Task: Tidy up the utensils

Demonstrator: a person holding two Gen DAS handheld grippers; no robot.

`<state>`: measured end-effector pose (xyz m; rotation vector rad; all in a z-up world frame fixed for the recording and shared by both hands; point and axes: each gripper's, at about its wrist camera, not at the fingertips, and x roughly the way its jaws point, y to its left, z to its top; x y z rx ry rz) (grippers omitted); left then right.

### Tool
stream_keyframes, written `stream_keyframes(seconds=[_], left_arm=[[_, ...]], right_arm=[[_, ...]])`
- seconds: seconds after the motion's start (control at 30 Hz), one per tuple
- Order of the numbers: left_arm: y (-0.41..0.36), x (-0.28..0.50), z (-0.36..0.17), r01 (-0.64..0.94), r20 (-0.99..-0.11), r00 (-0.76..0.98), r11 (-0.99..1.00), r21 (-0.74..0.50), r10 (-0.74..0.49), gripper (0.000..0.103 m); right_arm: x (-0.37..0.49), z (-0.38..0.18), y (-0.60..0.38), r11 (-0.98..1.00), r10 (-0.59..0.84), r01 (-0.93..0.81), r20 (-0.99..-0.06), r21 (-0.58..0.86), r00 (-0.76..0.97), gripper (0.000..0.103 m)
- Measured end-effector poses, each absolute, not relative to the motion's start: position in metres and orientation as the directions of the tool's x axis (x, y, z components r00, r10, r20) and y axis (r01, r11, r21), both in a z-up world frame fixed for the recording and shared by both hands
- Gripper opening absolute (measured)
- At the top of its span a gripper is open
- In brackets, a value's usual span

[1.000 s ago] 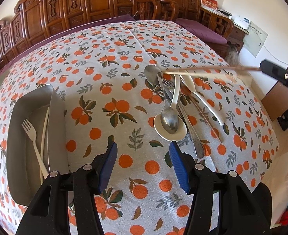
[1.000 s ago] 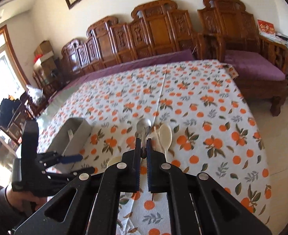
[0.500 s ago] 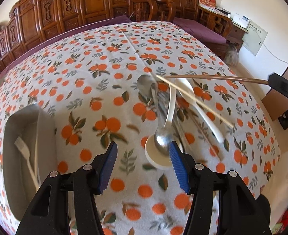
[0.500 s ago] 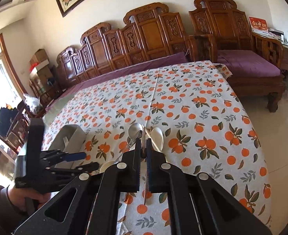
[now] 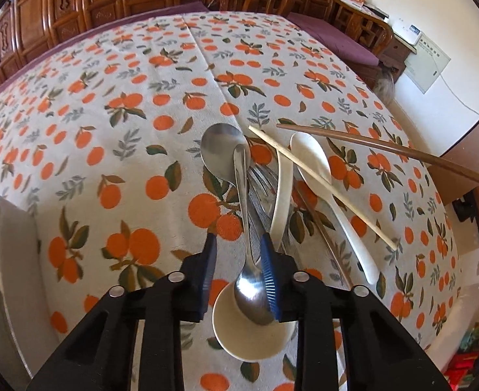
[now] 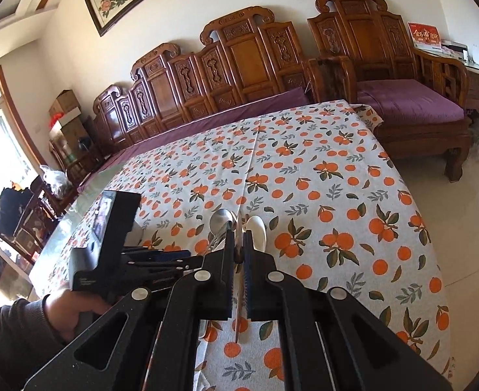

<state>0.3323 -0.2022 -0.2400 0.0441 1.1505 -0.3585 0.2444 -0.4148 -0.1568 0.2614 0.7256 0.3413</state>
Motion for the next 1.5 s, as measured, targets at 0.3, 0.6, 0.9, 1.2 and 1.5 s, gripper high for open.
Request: stream_keyframes(seconds=[0.3,0.6,0.9,1.2,1.5], left_arm=[[-0.201,0.339,-0.249,0.292,-0.900,0.329,0.938,-0.189,-0.284,0.002],[-0.188,0.320,-0.223,0.320,-0.882,0.390,0.937,-0.139,-0.264,0.001],[-0.155,0.297,-0.186,0.304,-0.857,0.463,0.949,-0.088,-0.228,0.001],[-0.104,0.268,-0.159,0.255,-0.835,0.519,0.966,-0.053,-0.183,0.001],[-0.056,0.255,-0.157,0.204,-0.831,0.535,0.978,-0.047,-0.151,0.001]], right_arm=[[0.244,-0.161,-0.412,0.913,0.394,-0.218,-0.605,0.345,0.692,0.006],[0.240,-0.154,-0.398,0.913,0.400,-0.246,-0.599,0.325,0.693,0.006],[0.233,-0.137,-0.378,0.909,0.416,-0.294,-0.580,0.297,0.700,0.006],[0.218,-0.121,-0.342,0.898,0.440,-0.362,-0.570,0.251,0.694,0.006],[0.203,-0.109,-0.311,0.885,0.454,-0.419,-0.570,0.203,0.684,0.006]])
